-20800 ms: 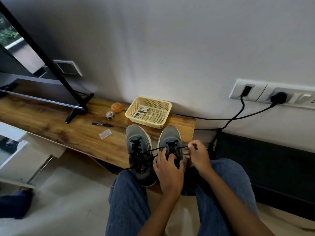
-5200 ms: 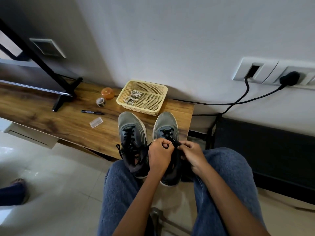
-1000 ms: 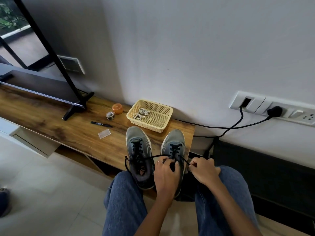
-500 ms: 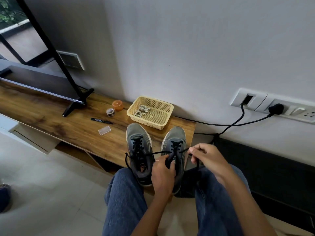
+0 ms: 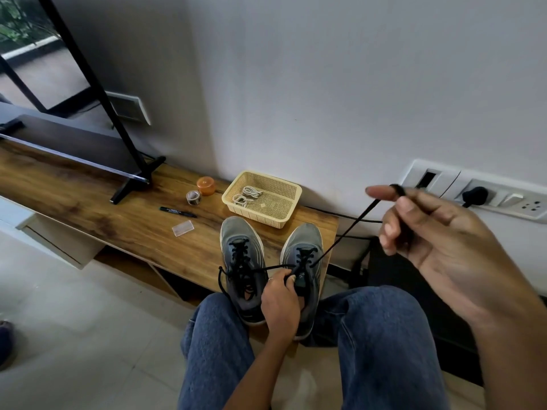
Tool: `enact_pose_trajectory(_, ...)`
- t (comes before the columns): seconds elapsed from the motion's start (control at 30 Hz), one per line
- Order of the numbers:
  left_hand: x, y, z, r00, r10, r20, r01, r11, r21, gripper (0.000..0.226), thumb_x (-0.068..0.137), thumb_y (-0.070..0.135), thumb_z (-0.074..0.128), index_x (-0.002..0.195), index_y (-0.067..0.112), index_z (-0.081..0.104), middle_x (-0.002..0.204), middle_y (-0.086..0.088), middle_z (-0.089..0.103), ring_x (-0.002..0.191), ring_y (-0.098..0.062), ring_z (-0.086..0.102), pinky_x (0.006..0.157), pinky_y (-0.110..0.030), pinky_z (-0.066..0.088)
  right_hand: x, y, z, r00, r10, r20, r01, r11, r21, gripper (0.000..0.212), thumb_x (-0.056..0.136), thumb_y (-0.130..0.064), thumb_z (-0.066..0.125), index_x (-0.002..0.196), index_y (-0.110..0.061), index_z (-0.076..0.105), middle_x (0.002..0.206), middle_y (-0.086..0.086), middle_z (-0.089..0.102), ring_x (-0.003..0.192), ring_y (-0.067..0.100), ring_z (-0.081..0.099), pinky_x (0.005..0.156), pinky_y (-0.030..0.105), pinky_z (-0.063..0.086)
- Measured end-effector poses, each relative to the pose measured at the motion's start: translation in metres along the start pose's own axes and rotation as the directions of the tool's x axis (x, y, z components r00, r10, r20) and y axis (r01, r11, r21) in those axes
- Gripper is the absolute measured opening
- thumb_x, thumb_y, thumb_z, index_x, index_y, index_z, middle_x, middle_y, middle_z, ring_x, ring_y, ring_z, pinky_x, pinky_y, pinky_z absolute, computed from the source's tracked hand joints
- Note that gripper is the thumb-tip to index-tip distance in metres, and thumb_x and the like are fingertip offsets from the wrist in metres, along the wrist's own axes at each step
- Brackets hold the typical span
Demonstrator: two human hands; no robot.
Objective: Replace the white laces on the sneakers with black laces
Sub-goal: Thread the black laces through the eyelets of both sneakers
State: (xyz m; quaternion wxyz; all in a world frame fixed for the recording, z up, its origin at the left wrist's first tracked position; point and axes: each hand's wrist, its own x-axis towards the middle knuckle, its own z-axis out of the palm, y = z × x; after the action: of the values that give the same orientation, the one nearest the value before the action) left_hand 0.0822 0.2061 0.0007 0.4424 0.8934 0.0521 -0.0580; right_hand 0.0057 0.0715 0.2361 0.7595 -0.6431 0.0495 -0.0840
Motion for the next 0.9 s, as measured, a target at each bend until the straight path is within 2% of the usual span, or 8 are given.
enact_pose_trajectory(0.1, 0.001, 0.000, 0.001, 1.000, 0.000, -0.003, 0.000, 1.000, 0.028, 0.024, 0.100, 0.026, 0.048, 0.119, 0.025, 0.062, 0.109, 0.001, 0.067, 0.098, -0.016, 0.061, 0.080, -0.032, 0.051, -0.001, -0.004, 0.003, 0.999, -0.028, 0.019, 0.027, 0.997, 0.068, 0.031, 0.089, -0.022, 0.045, 0.092, -0.015, 0.075, 0.073, 0.003, 0.061, 0.072, 0.014, 0.057, 0.059, 0.022, 0.047)
enact_pose_trajectory(0.2, 0.001, 0.001, 0.001, 0.999, -0.029, -0.021, 0.029, 1.000, 0.009, 0.023, 0.100, 0.024, 0.048, 0.117, 0.027, 0.062, 0.106, 0.003, 0.068, 0.096, -0.016, 0.061, 0.074, -0.029, 0.048, 0.006, 0.014, 0.007, 0.998, 0.054, -0.041, -0.056, 0.998, -0.036, 0.027, 0.085, -0.028, 0.048, 0.081, -0.019, 0.074, 0.090, -0.007, 0.068, 0.073, 0.003, 0.053, 0.063, 0.024, 0.037)
enact_pose_trajectory(0.3, 0.003, 0.003, 0.002, 0.996, -0.088, -0.023, 0.088, 0.996, -0.015, 0.022, 0.099, 0.023, 0.049, 0.115, 0.027, 0.063, 0.107, 0.003, 0.068, 0.098, -0.017, 0.061, 0.073, -0.028, 0.045, 0.022, 0.064, 0.006, 0.969, 0.203, -0.143, -0.220, 0.968, -0.121, 0.025, 0.092, -0.028, 0.050, 0.086, -0.016, 0.072, 0.076, -0.005, 0.059, 0.058, 0.004, 0.041, 0.055, 0.023, 0.028)
enact_pose_trajectory(0.37, 0.007, 0.003, 0.002, 0.991, -0.130, -0.013, 0.130, 0.991, -0.038, 0.021, 0.098, 0.023, 0.050, 0.114, 0.026, 0.064, 0.108, 0.002, 0.068, 0.100, -0.019, 0.060, 0.075, -0.029, 0.044, 0.031, 0.106, 0.008, 0.932, 0.287, -0.219, -0.316, 0.942, -0.110, 0.025, 0.097, -0.019, 0.048, 0.090, -0.014, 0.071, 0.072, 0.003, 0.047, 0.058, 0.008, 0.037, 0.053, 0.021, 0.030)
enact_pose_trajectory(0.53, 0.013, 0.004, 0.001, 0.983, -0.182, 0.008, 0.182, 0.982, -0.048, 0.022, 0.099, 0.021, 0.048, 0.114, 0.021, 0.064, 0.110, 0.000, 0.067, 0.100, -0.020, 0.059, 0.071, -0.026, 0.035, 0.040, 0.190, 0.019, 0.870, 0.371, -0.324, -0.413, 0.908, -0.067, 0.018, 0.094, 0.001, 0.050, 0.096, -0.001, 0.068, 0.080, 0.010, 0.068, 0.068, 0.013, 0.062, 0.058, 0.016, 0.048)
enact_pose_trajectory(0.7, 0.020, 0.003, 0.004, 0.972, -0.233, 0.029, 0.234, 0.972, -0.033, 0.026, 0.100, 0.020, 0.045, 0.119, 0.022, 0.064, 0.116, -0.003, 0.065, 0.104, -0.023, 0.059, 0.072, -0.027, 0.037, 0.050, 0.230, 0.023, 0.834, 0.345, -0.431, -0.429, 0.896, -0.113, 0.009, 0.090, 0.004, 0.056, 0.087, 0.000, 0.062, 0.082, 0.015, 0.070, 0.071, 0.017, 0.070, 0.061, 0.020, 0.056)
enact_pose_trajectory(0.77, 0.021, 0.003, 0.004, 0.968, -0.248, 0.033, 0.249, 0.968, -0.033, 0.028, 0.100, 0.019, 0.044, 0.119, 0.021, 0.064, 0.117, -0.003, 0.065, 0.104, -0.023, 0.059, 0.071, -0.027, 0.036, 0.055, 0.237, 0.024, 0.844, 0.309, -0.438, -0.425, 0.884, -0.196, 0.005, 0.089, 0.002, 0.058, 0.087, 0.006, 0.060, 0.079, 0.015, 0.070, 0.067, 0.014, 0.070, 0.059, 0.021, 0.056)
enact_pose_trajectory(0.9, 0.024, 0.002, 0.005, 0.964, -0.263, 0.051, 0.265, 0.963, -0.043, 0.028, 0.100, 0.018, 0.044, 0.119, 0.020, 0.065, 0.116, -0.004, 0.066, 0.103, -0.024, 0.059, 0.071, -0.027, 0.037, 0.059, 0.244, 0.029, 0.882, 0.183, -0.435, -0.379, 0.824, -0.421, 0.017, 0.090, -0.007, 0.061, 0.080, 0.007, 0.059, 0.068, 0.009, 0.068, 0.056, 0.002, 0.064, 0.053, 0.014, 0.051)
